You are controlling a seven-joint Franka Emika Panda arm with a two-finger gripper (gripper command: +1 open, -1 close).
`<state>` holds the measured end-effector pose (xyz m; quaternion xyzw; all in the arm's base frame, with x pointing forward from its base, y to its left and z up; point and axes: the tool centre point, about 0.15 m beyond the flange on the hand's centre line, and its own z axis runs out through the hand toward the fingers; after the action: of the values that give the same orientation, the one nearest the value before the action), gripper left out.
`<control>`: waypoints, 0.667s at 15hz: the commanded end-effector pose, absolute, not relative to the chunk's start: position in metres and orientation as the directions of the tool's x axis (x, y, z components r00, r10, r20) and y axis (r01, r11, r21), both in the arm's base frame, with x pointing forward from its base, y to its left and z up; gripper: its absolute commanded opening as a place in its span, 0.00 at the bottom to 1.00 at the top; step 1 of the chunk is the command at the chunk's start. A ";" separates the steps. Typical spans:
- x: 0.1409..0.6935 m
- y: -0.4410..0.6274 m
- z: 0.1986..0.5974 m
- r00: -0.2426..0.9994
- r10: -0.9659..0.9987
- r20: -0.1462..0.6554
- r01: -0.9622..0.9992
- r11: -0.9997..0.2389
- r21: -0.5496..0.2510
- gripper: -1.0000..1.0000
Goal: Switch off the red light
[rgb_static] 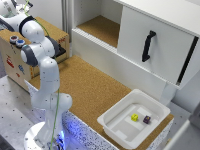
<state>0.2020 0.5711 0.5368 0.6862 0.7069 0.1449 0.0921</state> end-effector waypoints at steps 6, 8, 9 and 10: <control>0.260 0.471 0.533 0.110 0.993 0.052 0.945 -0.121 0.303 1.00; 0.265 0.440 0.526 0.136 0.988 0.074 0.943 -0.152 0.296 1.00; 0.266 0.423 0.520 0.146 0.986 0.081 0.944 -0.163 0.287 1.00; 0.267 0.408 0.514 0.161 0.983 0.084 0.944 -0.178 0.278 1.00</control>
<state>0.2627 0.4911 0.5413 0.7468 0.6442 0.0834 0.1427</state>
